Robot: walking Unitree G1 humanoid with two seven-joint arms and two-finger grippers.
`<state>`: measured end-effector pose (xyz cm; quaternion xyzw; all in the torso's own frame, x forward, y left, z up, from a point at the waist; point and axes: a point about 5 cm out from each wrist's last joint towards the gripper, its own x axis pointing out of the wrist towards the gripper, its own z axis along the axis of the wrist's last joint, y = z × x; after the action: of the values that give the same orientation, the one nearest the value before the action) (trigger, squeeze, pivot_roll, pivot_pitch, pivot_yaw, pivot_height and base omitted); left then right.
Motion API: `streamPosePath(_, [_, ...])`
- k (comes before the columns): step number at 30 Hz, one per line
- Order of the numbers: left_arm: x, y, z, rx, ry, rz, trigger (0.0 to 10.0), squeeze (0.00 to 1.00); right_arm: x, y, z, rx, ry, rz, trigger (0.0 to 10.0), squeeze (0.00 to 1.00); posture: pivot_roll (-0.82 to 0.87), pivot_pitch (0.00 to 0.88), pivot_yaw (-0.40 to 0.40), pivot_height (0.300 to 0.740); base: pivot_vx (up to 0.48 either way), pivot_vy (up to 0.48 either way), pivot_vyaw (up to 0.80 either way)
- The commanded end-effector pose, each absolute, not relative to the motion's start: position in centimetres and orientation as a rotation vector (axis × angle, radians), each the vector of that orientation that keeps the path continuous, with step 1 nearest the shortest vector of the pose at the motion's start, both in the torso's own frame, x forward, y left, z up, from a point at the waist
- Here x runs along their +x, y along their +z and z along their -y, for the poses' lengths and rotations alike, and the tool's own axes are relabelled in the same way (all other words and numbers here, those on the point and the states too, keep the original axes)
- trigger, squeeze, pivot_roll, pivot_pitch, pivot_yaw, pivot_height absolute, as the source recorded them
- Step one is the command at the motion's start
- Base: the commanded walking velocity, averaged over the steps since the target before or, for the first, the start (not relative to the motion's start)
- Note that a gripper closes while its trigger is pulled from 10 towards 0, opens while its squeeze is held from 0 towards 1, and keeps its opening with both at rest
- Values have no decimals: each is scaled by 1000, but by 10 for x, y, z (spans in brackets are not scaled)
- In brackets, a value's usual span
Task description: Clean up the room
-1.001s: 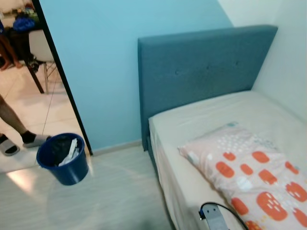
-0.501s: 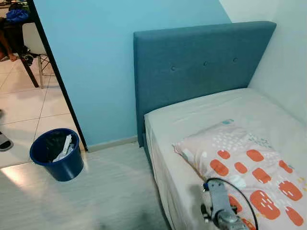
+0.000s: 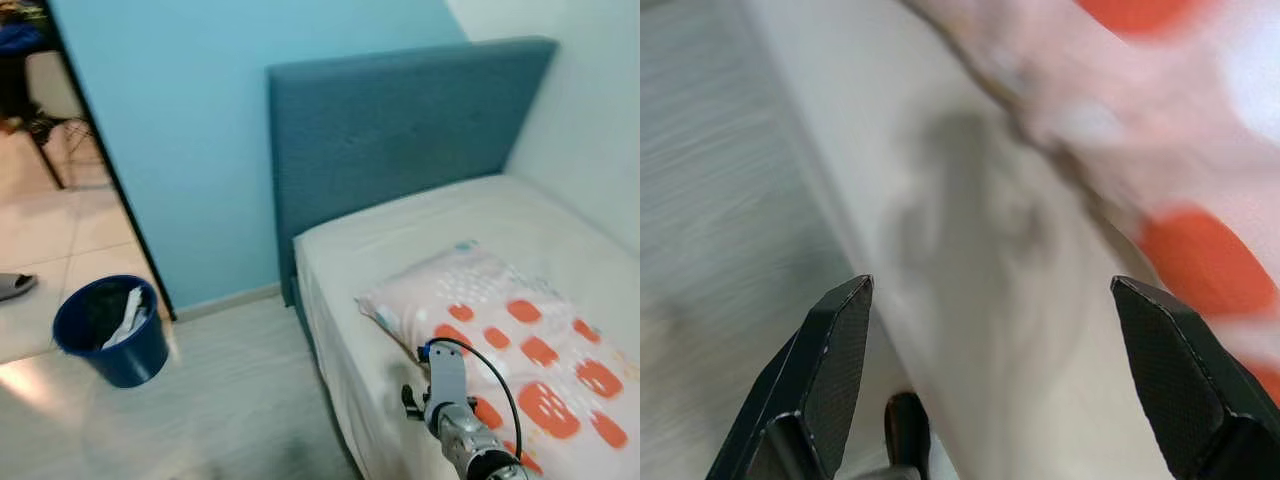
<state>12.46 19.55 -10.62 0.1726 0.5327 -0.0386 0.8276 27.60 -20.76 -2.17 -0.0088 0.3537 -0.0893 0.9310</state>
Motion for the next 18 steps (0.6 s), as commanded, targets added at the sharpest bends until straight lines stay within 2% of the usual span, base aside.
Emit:
streamPosePath(1, [115,-112,-165,299,-181,-1158,10000,0,270,-26,211,11,-212,-745,10000,0,-71,54,-29,735,0,0,-744])
streamPosePath(13, [117,-112,-164,296,-176,-1158,10000,0,267,-28,212,61,-223,-754,10000,0,-68,57,-34,735,0,0,-743])
streamPosePath(18, [118,-111,-165,300,-172,-1155,10000,0,277,-22,205,221,-196,-700,10000,0,-70,54,-31,735,0,0,-742])
